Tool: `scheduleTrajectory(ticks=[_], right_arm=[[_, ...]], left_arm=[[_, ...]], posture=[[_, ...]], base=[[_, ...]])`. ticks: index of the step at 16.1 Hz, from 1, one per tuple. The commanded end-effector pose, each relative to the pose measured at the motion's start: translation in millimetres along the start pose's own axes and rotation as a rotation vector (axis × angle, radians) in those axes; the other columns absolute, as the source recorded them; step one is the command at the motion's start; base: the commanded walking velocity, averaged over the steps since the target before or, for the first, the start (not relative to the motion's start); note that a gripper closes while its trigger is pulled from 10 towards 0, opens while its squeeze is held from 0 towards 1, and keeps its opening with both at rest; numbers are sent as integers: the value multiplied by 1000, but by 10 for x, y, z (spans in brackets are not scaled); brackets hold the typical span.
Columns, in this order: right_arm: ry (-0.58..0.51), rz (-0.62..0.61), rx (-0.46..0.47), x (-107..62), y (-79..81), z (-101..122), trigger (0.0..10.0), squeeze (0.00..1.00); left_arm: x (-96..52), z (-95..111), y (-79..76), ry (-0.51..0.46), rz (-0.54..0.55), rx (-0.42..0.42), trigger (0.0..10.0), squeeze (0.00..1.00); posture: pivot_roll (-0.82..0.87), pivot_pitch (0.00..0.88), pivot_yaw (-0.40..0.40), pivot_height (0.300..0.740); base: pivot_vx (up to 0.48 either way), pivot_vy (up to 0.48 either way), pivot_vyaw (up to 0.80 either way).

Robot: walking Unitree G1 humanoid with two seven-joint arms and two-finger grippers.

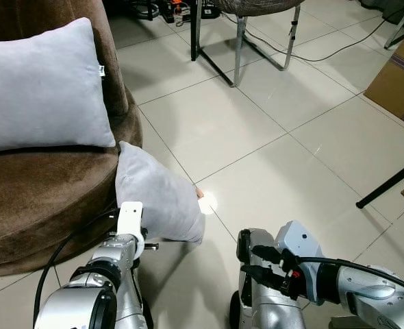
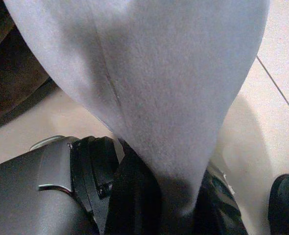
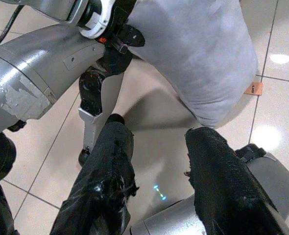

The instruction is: Move the pillow to the sofa from floor

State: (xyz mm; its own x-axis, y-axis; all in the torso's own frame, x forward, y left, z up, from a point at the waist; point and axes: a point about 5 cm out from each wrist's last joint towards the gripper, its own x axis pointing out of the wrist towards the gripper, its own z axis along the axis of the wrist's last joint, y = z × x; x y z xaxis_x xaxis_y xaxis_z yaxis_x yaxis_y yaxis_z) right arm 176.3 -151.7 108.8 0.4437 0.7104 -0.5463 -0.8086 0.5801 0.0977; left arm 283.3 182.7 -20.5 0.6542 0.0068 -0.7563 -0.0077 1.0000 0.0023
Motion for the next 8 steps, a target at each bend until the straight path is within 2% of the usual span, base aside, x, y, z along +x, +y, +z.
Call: scheduleTrajectory(ticks=[1, 2, 3, 8], right_arm=[[10, -4, -12, -6, -11, -9, 10000, 0], [-9, -217, 48, 270, -302, -113, 10000, 0], [-20, -308, 72, 394, -414, -140, 10000, 0], [-102, -337, 52, 538, -525, -26, 10000, 0]], left_arm=[[1, -30, -6, 12, -5, 8, 0, 0], [-1, -68, -18, -18, -38, -8, 0, 0], [-3, -78, -20, -37, -54, -14, 0, 0], [-14, 61, -60, -112, -122, 13, 0, 0]], posture=[[-262, 104, -37, 485], [-147, 0, 60, 485], [-147, 0, 60, 485], [-105, 0, 83, 485]], base=[[0, 0, 0], [0, 0, 0], [0, 0, 0], [0, 0, 0]])
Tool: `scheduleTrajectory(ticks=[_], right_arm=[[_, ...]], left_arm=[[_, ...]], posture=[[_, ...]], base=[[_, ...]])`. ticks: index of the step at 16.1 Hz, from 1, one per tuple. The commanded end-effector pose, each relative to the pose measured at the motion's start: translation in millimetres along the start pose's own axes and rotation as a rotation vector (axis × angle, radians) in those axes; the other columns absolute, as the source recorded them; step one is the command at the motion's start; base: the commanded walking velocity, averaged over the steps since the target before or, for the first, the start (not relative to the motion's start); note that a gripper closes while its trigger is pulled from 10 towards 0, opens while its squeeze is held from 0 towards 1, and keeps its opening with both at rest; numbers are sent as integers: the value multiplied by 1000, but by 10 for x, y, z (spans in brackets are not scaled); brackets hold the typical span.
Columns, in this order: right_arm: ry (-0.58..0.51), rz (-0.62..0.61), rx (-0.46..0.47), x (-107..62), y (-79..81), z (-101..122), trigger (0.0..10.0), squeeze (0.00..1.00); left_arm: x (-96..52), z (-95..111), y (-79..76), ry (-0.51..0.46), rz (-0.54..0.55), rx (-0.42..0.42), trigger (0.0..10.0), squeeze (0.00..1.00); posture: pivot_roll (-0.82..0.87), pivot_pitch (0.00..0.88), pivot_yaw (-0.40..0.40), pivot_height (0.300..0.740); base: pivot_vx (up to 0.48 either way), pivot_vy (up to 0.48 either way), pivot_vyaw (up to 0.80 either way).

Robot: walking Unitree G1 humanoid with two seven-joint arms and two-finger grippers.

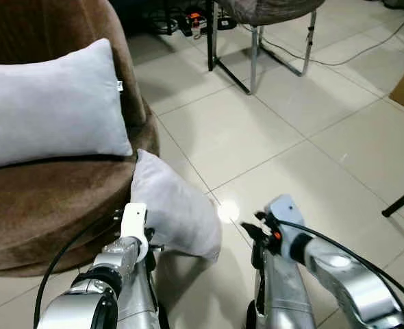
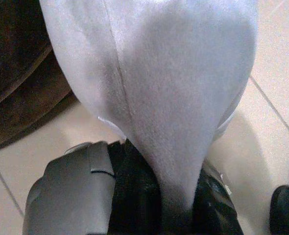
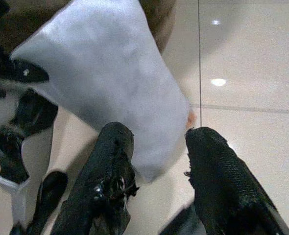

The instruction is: Move the pillow to the sofa from floor

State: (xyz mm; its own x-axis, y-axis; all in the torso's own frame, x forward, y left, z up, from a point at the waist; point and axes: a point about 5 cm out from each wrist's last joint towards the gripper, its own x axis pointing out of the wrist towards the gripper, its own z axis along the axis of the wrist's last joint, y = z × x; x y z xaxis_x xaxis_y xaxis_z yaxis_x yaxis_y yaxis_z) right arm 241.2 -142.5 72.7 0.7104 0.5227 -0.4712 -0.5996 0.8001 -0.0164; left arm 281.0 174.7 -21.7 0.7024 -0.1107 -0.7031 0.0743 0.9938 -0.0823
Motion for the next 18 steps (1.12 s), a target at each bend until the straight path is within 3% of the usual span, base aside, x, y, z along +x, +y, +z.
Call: scheduleTrajectory(ticks=[1, 6, 7, 9, 11, 12, 15, 17, 18], right_arm=[[-32, -41, -10, 48, -52, -2, 10000, 0], [-102, -133, -6, 200, -150, 71, 10000, 0], [-137, -172, 10, 236, -188, 118, 10000, 0], [-213, -286, 46, 262, -295, 215, 10000, 0], [-352, -446, 104, 146, -413, 366, 10000, 0], [-383, -445, 116, 127, -374, 393, 10000, 0], [-421, -467, 128, 101, -280, 382, 10000, 0], [-424, -465, 134, 109, -236, 368, 10000, 0], [-424, -467, 134, 112, -233, 370, 10000, 0]], left_arm=[[-5, 150, -5, -78, -36, 17, 0, 0], [-69, 493, -272, -285, -277, 115, 0, 0], [-137, 649, -378, -376, -341, 160, 0, 0], [-339, 946, -528, -563, -408, 238, 0, 0], [-702, 1190, -592, -748, -412, 284, 0, 0], [-862, 1224, -564, -795, -391, 298, 0, 0], [-1131, 1215, -461, -848, -295, 353, 0, 0], [-1324, 1303, -508, -919, -297, 292, 0, 0], [-1349, 1315, -516, -924, -298, 278, 0, 0]], posture=[[-94, 0, 80, 485], [-58, 0, 67, 485], [-53, 0, 65, 485], [-40, 0, 66, 485], [-37, 0, 85, 500], [-36, 0, 91, 510], [-23, 0, 95, 535], [-2, 0, 84, 555], [-2, 0, 84, 560]], base=[[0, 0, 0], [0, 0, 0], [0, 0, 0], [0, 0, 0], [0, 0, 0], [0, 0, 0], [0, 0, 0], [0, 0, 0], [0, 0, 0]])
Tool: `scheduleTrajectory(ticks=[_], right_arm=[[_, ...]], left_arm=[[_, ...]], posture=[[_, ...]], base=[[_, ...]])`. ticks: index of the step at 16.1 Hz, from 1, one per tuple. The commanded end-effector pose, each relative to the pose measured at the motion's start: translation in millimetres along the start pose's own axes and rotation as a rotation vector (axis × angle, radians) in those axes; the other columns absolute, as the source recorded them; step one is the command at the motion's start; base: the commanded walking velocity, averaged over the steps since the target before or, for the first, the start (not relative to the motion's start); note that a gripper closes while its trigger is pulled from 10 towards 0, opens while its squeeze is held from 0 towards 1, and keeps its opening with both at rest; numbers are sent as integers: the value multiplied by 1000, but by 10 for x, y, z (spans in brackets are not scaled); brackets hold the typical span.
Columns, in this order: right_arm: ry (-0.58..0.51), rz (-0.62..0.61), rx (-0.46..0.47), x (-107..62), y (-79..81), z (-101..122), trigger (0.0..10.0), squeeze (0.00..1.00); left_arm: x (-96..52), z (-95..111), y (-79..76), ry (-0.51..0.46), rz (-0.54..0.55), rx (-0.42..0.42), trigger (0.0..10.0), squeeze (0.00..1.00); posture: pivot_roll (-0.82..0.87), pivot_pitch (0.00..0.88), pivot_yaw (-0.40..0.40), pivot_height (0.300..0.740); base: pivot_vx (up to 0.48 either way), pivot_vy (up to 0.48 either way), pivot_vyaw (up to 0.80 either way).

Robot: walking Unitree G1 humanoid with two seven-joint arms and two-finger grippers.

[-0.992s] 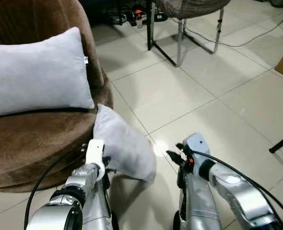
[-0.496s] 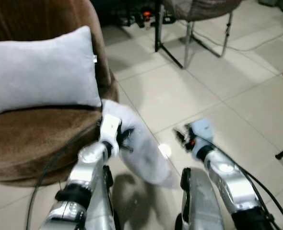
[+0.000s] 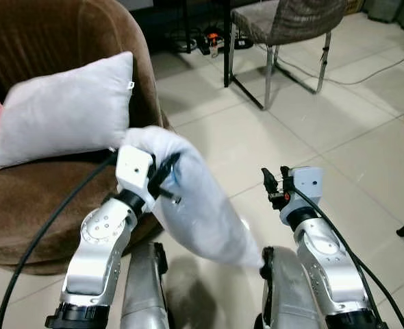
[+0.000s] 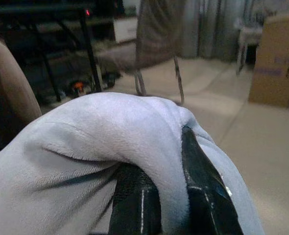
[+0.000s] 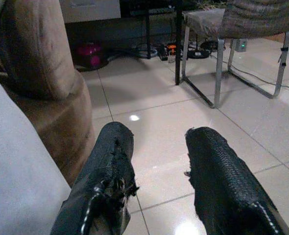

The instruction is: Move the pillow to the sofa from floor

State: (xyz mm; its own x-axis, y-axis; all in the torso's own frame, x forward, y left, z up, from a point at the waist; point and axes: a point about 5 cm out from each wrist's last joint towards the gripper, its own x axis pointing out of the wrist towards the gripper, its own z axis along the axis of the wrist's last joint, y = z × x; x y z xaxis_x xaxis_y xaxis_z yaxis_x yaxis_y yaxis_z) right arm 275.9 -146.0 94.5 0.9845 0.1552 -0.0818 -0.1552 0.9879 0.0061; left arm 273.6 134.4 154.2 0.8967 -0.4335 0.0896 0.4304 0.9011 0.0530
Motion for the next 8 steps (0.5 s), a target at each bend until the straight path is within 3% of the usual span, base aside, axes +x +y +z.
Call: scheduleTrajectory(ticks=[1, 3, 4, 6, 8], right_arm=[[-45, -3, 23, 16, 32, 96, 10000, 0], [-52, -10, 42, 19, 28, 106, 10000, 0], [-32, 4, 59, 15, 51, 75, 10000, 0], [-30, 13, 15, 23, 67, 100, 10000, 0], [-6, -35, -29, 18, -33, 92, 10000, 0]], left_arm=[[-6, 126, -62, -57, 22, -16, 0, 0], [3, 136, -246, -64, -27, -59, 0, 0], [-2, 171, -402, -72, -102, -92, 0, 0], [6, 147, -365, -54, -51, -97, 0, 0], [53, 147, -239, -41, 22, -65, 0, 0]], posture=[[39, 0, 40, 575], [61, 0, 20, 590], [59, 0, 13, 600], [33, 0, 17, 615], [25, 0, 8, 635]], base=[[0, 0, 0], [0, 0, 0], [0, 0, 0], [0, 0, 0], [0, 0, 0]])
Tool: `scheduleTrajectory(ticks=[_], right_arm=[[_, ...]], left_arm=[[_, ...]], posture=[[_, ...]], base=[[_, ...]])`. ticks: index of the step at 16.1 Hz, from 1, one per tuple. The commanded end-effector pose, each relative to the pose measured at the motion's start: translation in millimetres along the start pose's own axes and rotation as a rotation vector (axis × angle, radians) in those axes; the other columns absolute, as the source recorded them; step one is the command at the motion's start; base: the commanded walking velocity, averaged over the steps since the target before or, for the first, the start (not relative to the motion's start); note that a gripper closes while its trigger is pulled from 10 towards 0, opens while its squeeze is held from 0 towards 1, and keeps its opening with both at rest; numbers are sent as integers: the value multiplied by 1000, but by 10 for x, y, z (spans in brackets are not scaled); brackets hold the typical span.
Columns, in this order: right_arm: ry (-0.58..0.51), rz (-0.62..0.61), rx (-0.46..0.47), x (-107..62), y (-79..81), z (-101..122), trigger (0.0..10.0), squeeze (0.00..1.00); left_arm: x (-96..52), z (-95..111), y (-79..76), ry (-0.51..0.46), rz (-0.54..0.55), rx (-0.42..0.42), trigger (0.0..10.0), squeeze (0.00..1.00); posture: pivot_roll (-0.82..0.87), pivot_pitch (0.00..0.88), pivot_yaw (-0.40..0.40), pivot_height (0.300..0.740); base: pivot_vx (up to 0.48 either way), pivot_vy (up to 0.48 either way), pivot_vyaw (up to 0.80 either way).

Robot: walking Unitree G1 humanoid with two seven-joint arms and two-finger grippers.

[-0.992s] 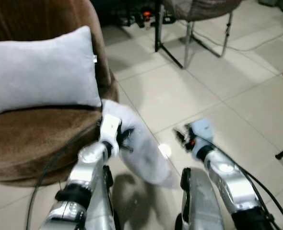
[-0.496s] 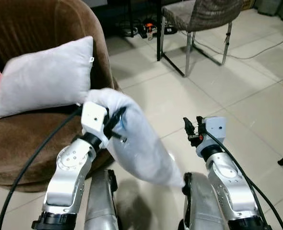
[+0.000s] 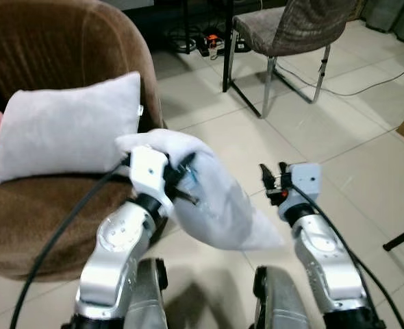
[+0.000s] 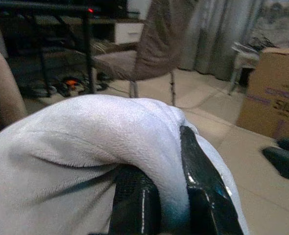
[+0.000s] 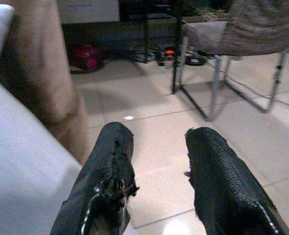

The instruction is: Move the pillow to the sofa from floor

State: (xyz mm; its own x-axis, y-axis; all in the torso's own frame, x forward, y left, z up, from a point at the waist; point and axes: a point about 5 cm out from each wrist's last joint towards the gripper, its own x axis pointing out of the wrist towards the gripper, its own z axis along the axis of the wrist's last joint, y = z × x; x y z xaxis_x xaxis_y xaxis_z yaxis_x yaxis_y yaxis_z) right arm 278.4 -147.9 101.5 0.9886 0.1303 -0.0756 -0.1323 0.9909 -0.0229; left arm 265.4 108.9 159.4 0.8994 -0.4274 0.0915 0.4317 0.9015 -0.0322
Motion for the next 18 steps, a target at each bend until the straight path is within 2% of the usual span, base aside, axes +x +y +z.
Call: scheduleTrajectory(ticks=[1, 2, 3, 5, 6, 8, 9, 10, 11, 14, 16, 18], right_arm=[[13, -36, -19, -2, -84, 6, 10000, 0], [14, -49, -36, 11, -133, 14, 10000, 0], [7, -48, -39, 37, -137, 42, 10000, 0], [-27, -36, -16, 92, -96, 136, 10000, 0], [-64, -47, 59, 101, -113, 215, 10000, 0], [-72, -38, 75, 68, -128, 236, 10000, 0], [-74, -35, 72, 2, -124, 249, 10000, 0], [-71, -43, 67, -45, -128, 246, 10000, 0], [-51, -71, 70, -113, -156, 217, 10000, 0], [-37, -89, 98, -272, -157, 189, 10000, 0], [-33, -75, 104, -273, -61, 188, 10000, 0], [-42, -71, 99, -242, -36, 224, 10000, 0]], left_arm=[[61, 219, -16, -95, -16, -12, 0, 0], [104, 365, -112, -153, -82, -44, 0, 0], [129, 429, -160, -167, -106, -23, 0, 0], [144, 485, -114, -159, -75, 61, 0, 0], [150, 584, -62, -173, -61, 116, 0, 0], [164, 670, -20, -183, -48, 139, 0, 0], [171, 716, 25, -182, -57, 188, 0, 0], [181, 685, 65, -172, -64, 201, 0, 0], [161, 560, 103, -120, -66, 210, 0, 0], [43, 314, 147, -38, -9, 161, 0, 0], [-27, 252, 210, -25, 38, 129, 0, 0], [-33, 185, 214, -10, 47, 114, 0, 0]], posture=[[47, 0, -14, 645], [59, 0, -24, 655], [65, 0, -25, 665], [74, 0, -21, 680], [75, 0, 3, 695], [58, 0, 30, 710], [40, 0, 48, 720], [20, 0, 67, 730], [-15, 0, 101, 740], [-27, 0, 109, 740], [-38, 0, 123, 740], [-32, 0, 119, 740]], base=[[0, 0, 0], [0, 0, 0], [0, 0, 0], [0, 0, 0], [0, 0, 0], [0, 0, 0], [0, 0, 0], [0, 0, 0], [0, 0, 0], [0, 0, 0], [0, 0, 0], [0, 0, 0]])
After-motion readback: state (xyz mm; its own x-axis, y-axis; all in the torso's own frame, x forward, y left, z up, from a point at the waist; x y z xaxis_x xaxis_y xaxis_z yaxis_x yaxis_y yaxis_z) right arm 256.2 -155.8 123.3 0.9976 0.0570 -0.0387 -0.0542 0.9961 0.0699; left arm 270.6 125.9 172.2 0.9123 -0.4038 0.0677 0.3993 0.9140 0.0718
